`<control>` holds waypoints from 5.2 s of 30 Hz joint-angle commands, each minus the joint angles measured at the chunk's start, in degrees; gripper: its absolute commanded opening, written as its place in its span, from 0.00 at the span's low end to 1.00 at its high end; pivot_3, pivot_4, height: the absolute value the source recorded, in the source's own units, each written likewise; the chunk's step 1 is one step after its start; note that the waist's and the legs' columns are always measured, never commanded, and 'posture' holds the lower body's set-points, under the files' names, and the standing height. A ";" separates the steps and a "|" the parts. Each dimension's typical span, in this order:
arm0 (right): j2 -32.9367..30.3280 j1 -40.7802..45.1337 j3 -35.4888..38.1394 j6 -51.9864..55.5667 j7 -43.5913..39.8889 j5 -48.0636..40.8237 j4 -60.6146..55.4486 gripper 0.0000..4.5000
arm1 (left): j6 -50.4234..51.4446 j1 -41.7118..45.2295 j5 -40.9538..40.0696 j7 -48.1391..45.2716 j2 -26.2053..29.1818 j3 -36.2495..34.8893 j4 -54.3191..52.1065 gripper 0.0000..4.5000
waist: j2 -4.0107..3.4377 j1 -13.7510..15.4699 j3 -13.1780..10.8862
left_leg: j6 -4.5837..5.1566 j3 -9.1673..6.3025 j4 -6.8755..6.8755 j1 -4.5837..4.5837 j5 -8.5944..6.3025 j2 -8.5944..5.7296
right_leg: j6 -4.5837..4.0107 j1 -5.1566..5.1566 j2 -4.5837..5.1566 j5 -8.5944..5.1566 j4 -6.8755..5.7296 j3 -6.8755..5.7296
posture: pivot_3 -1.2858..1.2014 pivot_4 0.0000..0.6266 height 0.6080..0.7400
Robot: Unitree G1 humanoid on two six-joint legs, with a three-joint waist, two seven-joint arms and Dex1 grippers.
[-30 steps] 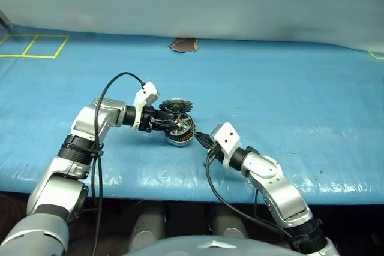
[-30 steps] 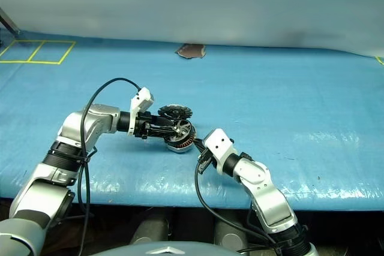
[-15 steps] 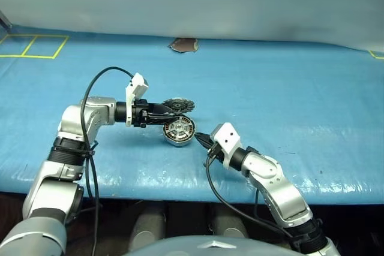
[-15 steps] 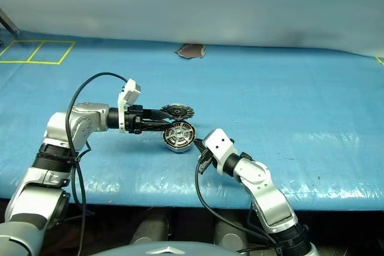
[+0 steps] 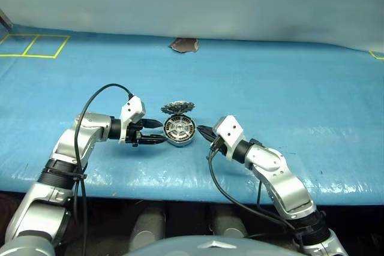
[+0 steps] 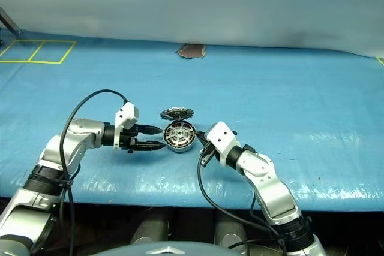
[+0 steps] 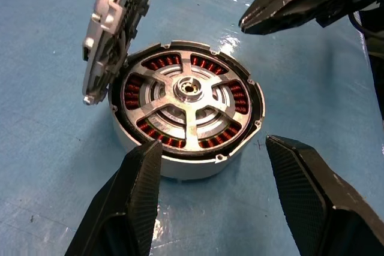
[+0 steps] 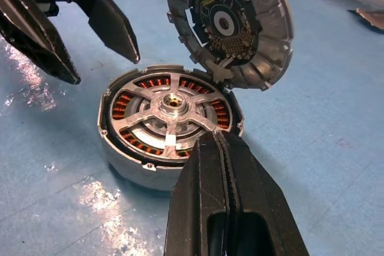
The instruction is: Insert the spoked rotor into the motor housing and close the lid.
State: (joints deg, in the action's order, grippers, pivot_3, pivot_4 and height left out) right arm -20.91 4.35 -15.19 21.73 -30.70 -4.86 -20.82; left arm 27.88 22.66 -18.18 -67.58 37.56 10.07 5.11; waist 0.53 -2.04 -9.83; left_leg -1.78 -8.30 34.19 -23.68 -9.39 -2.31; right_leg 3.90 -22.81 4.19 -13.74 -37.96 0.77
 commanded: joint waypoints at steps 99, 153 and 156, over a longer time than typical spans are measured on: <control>11.65 13.00 -4.23 1.51 -4.74 -1.49 17.95 0.67 | -26.12 -9.42 -0.87 2.78 -2.49 -9.71 3.75 0.67 | -0.06 -0.20 0.02 | 0.01 0.03 -0.14 0.10 0.03 0.03 | 0.03 -0.01 -0.02 0.10 0.02 0.01 | 0.52 0.24 1.00; 4.71 19.59 -9.96 -2.14 -16.80 2.27 29.77 0.67 | -20.64 -11.60 -3.40 5.52 -3.59 -10.90 0.91 0.67 | -0.07 -0.44 0.05 | 0.00 0.05 -0.16 0.26 0.03 0.05 | -0.07 0.14 -0.02 0.04 0.05 0.00 | 0.52 0.24 1.00; 4.50 19.83 -10.25 -2.54 -17.42 2.70 31.09 0.67 | -20.44 -11.71 -3.47 5.45 -3.68 -10.83 0.61 0.67 | -0.09 -0.48 0.08 | 0.00 0.06 -0.16 0.40 0.02 0.06 | -0.10 0.26 -0.02 0.02 0.04 0.00 | 0.52 0.24 1.00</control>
State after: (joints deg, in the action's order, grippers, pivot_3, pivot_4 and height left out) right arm -15.67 25.59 -23.21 17.96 -47.84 -4.62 6.48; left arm 7.40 10.83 -20.46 -62.21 33.90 0.47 8.29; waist 0.44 -2.52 -9.75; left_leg -1.78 -8.25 34.02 -23.24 -9.37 -2.25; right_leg 3.78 -22.52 4.17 -13.73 -37.92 0.77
